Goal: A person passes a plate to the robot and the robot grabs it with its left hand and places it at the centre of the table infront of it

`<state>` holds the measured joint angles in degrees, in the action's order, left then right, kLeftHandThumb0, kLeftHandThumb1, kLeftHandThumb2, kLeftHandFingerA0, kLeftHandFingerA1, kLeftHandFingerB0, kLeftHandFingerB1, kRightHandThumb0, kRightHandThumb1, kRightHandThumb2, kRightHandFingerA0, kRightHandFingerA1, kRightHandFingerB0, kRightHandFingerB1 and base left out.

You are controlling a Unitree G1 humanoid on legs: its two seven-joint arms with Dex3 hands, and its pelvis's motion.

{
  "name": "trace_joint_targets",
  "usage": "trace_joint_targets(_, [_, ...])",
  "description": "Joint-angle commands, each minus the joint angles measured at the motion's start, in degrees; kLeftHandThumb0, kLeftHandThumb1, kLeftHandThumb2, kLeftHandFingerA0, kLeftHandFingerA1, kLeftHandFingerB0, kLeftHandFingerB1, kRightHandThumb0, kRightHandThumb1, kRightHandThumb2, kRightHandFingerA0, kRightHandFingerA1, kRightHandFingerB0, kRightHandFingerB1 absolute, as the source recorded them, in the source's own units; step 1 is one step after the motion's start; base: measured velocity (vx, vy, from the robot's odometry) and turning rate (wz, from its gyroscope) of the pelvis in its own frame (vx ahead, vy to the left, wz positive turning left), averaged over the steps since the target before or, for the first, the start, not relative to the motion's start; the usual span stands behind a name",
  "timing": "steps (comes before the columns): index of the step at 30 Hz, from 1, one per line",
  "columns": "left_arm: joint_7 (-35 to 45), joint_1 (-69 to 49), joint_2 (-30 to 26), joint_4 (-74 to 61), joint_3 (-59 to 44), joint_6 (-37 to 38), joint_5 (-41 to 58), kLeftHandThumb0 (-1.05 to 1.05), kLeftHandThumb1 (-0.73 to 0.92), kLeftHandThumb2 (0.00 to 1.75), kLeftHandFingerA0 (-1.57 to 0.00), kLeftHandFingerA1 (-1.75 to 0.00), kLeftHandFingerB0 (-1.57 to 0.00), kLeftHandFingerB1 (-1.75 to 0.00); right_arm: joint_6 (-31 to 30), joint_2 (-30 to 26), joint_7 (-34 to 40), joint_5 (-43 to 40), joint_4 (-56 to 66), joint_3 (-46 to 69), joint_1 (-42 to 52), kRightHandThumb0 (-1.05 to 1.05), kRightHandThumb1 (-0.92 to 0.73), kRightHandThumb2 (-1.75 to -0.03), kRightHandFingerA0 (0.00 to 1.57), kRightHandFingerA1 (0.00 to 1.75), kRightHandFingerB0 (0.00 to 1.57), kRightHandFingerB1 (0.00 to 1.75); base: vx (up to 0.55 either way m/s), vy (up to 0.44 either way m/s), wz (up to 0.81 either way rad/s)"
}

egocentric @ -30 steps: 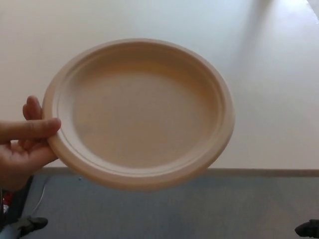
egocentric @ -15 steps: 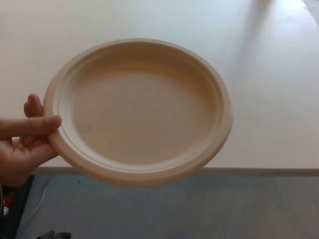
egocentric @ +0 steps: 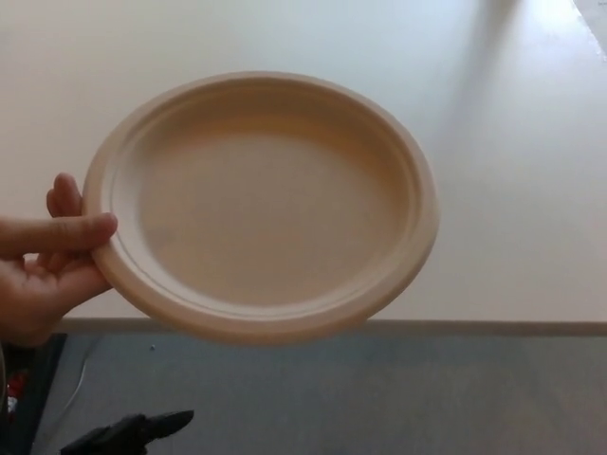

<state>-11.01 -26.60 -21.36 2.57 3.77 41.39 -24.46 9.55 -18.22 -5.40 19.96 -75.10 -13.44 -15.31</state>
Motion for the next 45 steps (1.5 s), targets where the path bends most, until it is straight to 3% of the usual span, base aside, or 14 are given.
trace_joint_targets(1, [-2.2,-7.6,1.0,-16.8,-3.4,12.5,-2.6,-0.68,0.51,0.85,-0.48,-0.50,-0.37,-0.46,0.0,-0.8,0.4,0.4,-0.5,0.0,0.7,-0.66,-0.77,-0.63,0.36,0.56,0.25,0.40,0.00,0.000,0.00])
trace_joint_targets(6, [-0.5,-11.7,2.0,-22.3,-3.8,13.2,-1.4,-0.68,0.51,0.85,-0.52,-0.51,-0.42,-0.47,0.2,-0.8,0.3,0.3,-0.4,0.1,1.0,-0.65,-0.76,-0.62,0.35,0.55,0.26,0.39,0.00,0.000,0.00])
trace_joint_targets(7, [-0.6,-12.4,2.2,-22.7,-3.9,13.7,-1.7,-0.67,0.65,0.61,-0.60,-0.38,-0.46,-0.34,0.2,-0.8,0.2,0.3,-0.4,0.1,1.0,-0.65,-0.76,-0.62,0.28,0.54,0.25,0.40,0.00,0.000,0.00])
trace_joint_targets(17, [-0.9,-16.4,5.3,-27.9,-5.5,23.5,-0.1,-0.64,0.55,0.58,-0.63,-0.39,-0.49,-0.35,0.7,-0.8,0.4,0.8,-0.3,-0.4,2.0,-0.70,-0.76,-0.62,0.27,0.53,0.25,0.39,0.00,0.000,0.00])
trace_joint_targets(18, [-1.0,-17.2,6.0,-29.1,-5.4,24.7,0.9,-0.67,0.45,0.81,-0.56,-0.51,-0.39,-0.45,0.5,-0.8,0.6,1.3,-0.3,-0.9,2.3,-0.71,-0.76,-0.62,0.27,0.51,0.25,0.38,0.00,0.000,0.00])
trace_joint_targets(19, [-1.0,-17.2,6.2,-29.2,-5.5,24.9,1.0,-0.67,0.45,0.81,-0.56,-0.51,-0.39,-0.45,0.5,-0.8,0.7,1.4,-0.3,-1.0,2.2,-0.71,-0.76,-0.62,0.27,0.51,0.25,0.38,0.00,0.000,0.00])
trace_joint_targets(20, [-0.9,-17.1,6.2,-30.0,-5.2,25.4,1.9,-0.62,0.50,0.57,-0.64,-0.40,-0.50,-0.36,0.5,-0.8,0.8,1.4,-0.3,-1.1,2.3,-0.72,-0.76,-0.62,0.27,0.53,0.26,0.39,0.00,0.000,0.00])
trace_joint_targets(22, [-0.7,-17.0,6.1,-32.1,-4.4,25.8,4.3,-0.66,0.42,0.78,-0.59,-0.51,-0.47,-0.47,0.5,-0.8,0.8,1.3,-0.4,-1.1,2.3,-0.72,-0.76,-0.62,0.25,0.52,0.26,0.39,0.00,0.000,0.00])
trace_joint_targets(26, [-0.8,-15.7,7.6,-34.0,-4.9,27.3,6.0,-0.66,0.43,0.79,-0.61,-0.53,-0.47,-0.47,0.2,-0.6,0.8,1.5,-0.4,-1.6,2.2,-0.71,-0.77,-0.63,0.27,0.52,0.26,0.39,0.00,0.000,0.00])
trace_joint_targets(32, [0.7,-16.5,6.4,-36.8,-4.6,27.0,9.7,-0.64,0.42,0.77,-0.60,-0.51,-0.50,-0.47,0.1,-0.6,0.8,1.7,-0.5,-2.1,2.1,-0.71,-0.77,-0.63,0.27,0.53,0.25,0.39,0.00,0.000,0.00])
trace_joint_targets(33, [0.7,-15.7,6.8,-37.8,-4.6,26.7,10.0,-0.59,0.50,0.57,-0.67,-0.41,-0.57,-0.38,0.1,-0.6,0.8,1.6,-0.5,-2.1,2.1,-0.71,-0.77,-0.62,0.25,0.52,0.25,0.38,0.00,0.000,0.00])
trace_joint_targets(41, [0.2,-11.0,10.4,-44.7,-3.6,26.1,12.7,-0.51,0.53,0.57,-0.64,-0.41,-0.64,-0.40,0.2,-0.5,0.5,1.0,-0.5,-1.4,2.2,-0.70,-0.76,-0.62,0.25,0.51,0.26,0.38,0.00,0.000,0.00])
trace_joint_targets(42, [0.5,-10.3,10.4,-45.4,-3.6,25.0,13.0,-0.56,0.39,0.73,-0.76,-0.57,-0.60,-0.52,-0.1,-0.5,0.4,1.1,-0.5,-1.3,1.7,-0.69,-0.77,-0.62,0.26,0.51,0.26,0.37,0.00,0.000,0.00])
trace_joint_targets(45, [1.7,-8.2,10.0,-46.3,-4.2,20.9,14.3,-0.57,0.38,0.71,-0.77,-0.56,-0.59,-0.51,-0.6,-0.4,0.6,1.3,-0.7,-1.4,0.9,-0.68,-0.76,-0.62,0.27,0.51,0.25,0.37,0.00,0.000,0.00])
